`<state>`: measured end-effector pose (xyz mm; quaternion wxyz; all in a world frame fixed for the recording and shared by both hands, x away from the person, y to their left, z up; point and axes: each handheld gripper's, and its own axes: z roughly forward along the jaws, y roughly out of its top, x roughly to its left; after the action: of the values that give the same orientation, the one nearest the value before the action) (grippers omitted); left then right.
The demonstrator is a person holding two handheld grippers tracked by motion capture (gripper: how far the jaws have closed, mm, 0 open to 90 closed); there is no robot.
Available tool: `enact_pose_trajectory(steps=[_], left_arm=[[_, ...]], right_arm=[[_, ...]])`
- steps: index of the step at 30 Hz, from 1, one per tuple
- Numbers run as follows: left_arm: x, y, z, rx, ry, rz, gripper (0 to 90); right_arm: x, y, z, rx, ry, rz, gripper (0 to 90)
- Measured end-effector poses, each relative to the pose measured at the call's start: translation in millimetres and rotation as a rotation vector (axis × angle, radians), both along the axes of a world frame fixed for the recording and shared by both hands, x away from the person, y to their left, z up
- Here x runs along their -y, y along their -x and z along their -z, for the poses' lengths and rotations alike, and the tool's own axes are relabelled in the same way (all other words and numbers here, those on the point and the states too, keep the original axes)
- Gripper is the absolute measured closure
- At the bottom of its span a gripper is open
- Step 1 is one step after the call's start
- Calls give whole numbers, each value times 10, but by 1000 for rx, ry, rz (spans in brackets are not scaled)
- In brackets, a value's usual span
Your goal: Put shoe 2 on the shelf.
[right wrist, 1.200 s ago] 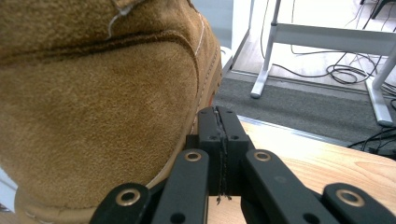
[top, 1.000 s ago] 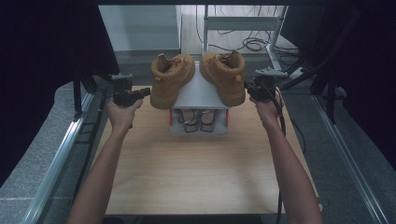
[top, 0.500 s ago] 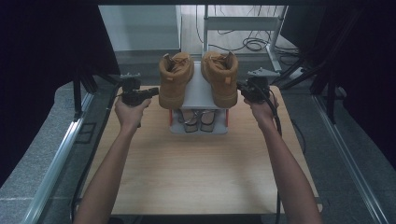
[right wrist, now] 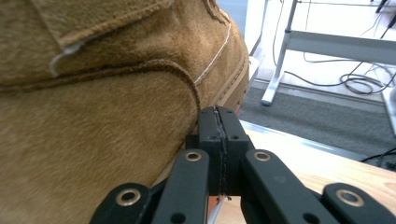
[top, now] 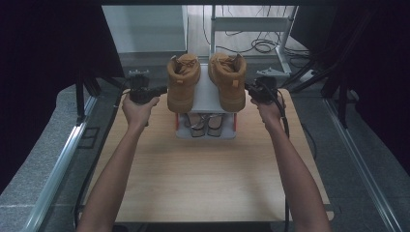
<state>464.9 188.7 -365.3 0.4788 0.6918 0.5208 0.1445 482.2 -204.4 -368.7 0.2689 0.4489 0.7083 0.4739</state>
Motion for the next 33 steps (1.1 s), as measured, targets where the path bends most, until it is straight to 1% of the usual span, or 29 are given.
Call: enact_pose_trajectory(steps=[3,6,8,9,11,13,14,18,21,24,26,28,30,32,33], left_arm=[[33,-51,-12,5,-19,-6,900],[26,-113,-6,1,-4,-9,900],[44,-152,-2,3,-3,-17,900],[65,-168,-4,3,-9,-19,900],[128,-198,-1,2,-12,-1,900],[207,-228,20,0,2,17,900],[229,-236,24,-1,0,25,900],[300,-254,30,-2,4,30,900],[301,-253,32,-3,7,29,900],[314,-248,32,-3,6,23,900],[320,-242,32,-3,3,18,900],[338,-237,33,2,-6,13,900],[351,-240,37,-1,-3,14,900],[365,-238,33,1,-15,9,900],[361,-239,33,-2,-13,12,900]], right_arm=[[-6,-25,-3,-3,2,1,895],[-7,-56,-3,-4,3,-5,895],[-30,-92,9,7,28,-3,896],[-35,-110,18,11,27,-3,896],[-47,-128,25,4,11,-13,896],[-87,-124,22,9,25,-24,896],[-115,-124,24,9,25,-30,896],[-193,-103,37,11,19,-50,896],[-241,-77,51,24,24,-29,897],[-257,-63,56,23,18,-15,897],[-283,-46,54,27,31,-7,898],[-311,-33,57,27,26,-6,898],[-344,-22,69,23,28,-13,898],[-370,-14,80,25,25,0,898],[-375,-10,82,30,30,4,898]])
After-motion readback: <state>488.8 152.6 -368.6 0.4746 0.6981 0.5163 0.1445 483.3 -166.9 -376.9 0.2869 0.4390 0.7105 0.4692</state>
